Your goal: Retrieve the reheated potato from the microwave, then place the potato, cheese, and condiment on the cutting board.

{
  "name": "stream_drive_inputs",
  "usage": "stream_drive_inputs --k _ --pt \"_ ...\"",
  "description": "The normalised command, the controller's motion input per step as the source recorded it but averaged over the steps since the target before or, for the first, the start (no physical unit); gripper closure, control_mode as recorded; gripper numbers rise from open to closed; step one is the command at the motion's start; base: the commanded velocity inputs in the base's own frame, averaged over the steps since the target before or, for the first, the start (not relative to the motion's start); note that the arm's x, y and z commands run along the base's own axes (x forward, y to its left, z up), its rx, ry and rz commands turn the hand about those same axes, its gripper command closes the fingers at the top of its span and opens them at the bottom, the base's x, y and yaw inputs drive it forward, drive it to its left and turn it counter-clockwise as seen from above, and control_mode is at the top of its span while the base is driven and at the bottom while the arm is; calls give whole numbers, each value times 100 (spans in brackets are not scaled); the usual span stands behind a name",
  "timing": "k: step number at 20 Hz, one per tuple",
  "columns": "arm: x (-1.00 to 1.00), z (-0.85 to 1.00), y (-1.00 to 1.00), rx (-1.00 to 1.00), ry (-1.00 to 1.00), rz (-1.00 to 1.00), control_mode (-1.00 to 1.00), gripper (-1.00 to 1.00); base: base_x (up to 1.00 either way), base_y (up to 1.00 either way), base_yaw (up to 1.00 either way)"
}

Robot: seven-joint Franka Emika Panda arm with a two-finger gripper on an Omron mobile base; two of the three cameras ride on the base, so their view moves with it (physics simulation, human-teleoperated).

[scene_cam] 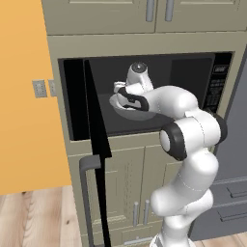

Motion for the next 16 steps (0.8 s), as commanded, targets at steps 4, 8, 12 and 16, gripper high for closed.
stream_drive_inputs --k 4,8,12,16 --pt "6 -15 6 0 2 -1 -100 -100 0 0 0" --pt "-1 -15 5 0 3 -1 -100 -100 0 0 0" --pt "-1 -14 4 0 2 0 -100 -100 0 0 0" --pt "1 -14 0 0 2 0 -100 -100 0 0 0"
